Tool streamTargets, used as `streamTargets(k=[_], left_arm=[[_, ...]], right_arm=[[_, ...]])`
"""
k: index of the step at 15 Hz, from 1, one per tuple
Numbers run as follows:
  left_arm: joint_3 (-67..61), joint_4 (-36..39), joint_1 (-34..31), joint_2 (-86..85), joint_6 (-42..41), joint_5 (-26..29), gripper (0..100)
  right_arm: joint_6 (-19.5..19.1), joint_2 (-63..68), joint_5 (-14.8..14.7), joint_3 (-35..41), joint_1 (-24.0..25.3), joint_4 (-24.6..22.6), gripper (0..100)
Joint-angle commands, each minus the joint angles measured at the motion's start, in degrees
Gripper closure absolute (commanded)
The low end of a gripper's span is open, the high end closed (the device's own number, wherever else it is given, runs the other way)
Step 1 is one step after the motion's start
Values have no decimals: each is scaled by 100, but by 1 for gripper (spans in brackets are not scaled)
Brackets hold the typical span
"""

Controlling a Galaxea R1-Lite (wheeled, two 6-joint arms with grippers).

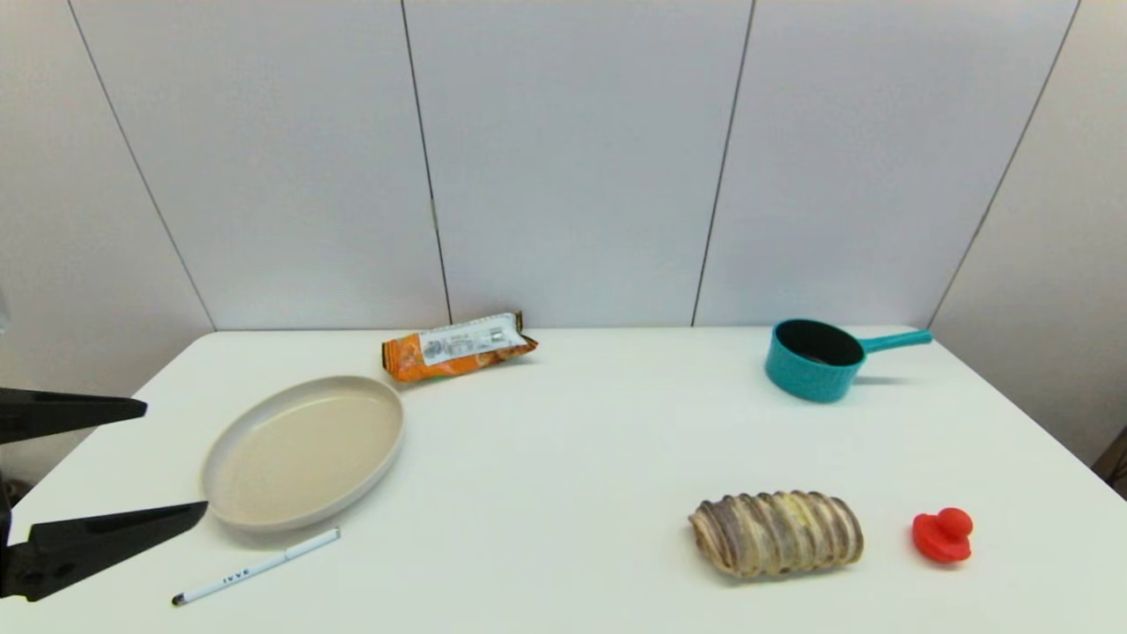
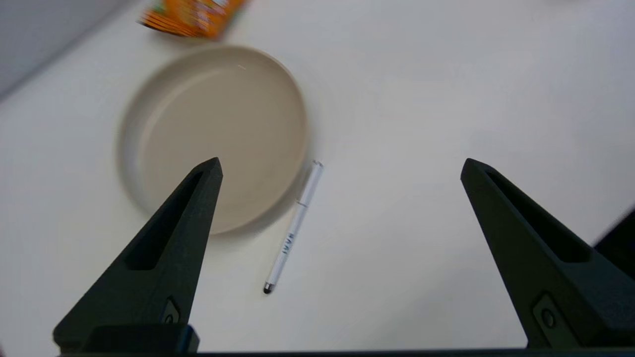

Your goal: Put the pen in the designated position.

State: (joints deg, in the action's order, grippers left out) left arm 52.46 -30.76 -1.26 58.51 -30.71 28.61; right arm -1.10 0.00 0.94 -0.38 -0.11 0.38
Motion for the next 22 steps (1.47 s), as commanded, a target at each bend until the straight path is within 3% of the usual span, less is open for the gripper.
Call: streamTargets(k=[1, 4, 8, 11, 17, 20, 22], left_arm=[[-570, 773, 82, -1378, 1269, -488, 0], [-1194, 1371, 99, -1976, 1515, -1059, 0], [-2952, 2540, 266, -3136, 1673, -1358, 0], [-3804, 2900, 257, -3918, 1832, -1903, 0], [-4903, 2935, 134, -5447, 2236, -2000, 0], [-5263, 3111, 126, -5860, 2245, -2597, 0], [-5246, 3084, 126, -5860, 2271, -2606, 0]], right_arm=[[-5, 0, 3, 3, 2, 6, 0], [-5, 0, 3, 3, -7, -3, 0], [-5, 0, 3, 3, 2, -3, 0], [-5, 0, 3, 3, 2, -3, 0], [-5, 0, 3, 3, 2, -3, 0], [-5, 0, 3, 3, -7, -3, 0], [-5, 0, 3, 3, 2, 6, 0]])
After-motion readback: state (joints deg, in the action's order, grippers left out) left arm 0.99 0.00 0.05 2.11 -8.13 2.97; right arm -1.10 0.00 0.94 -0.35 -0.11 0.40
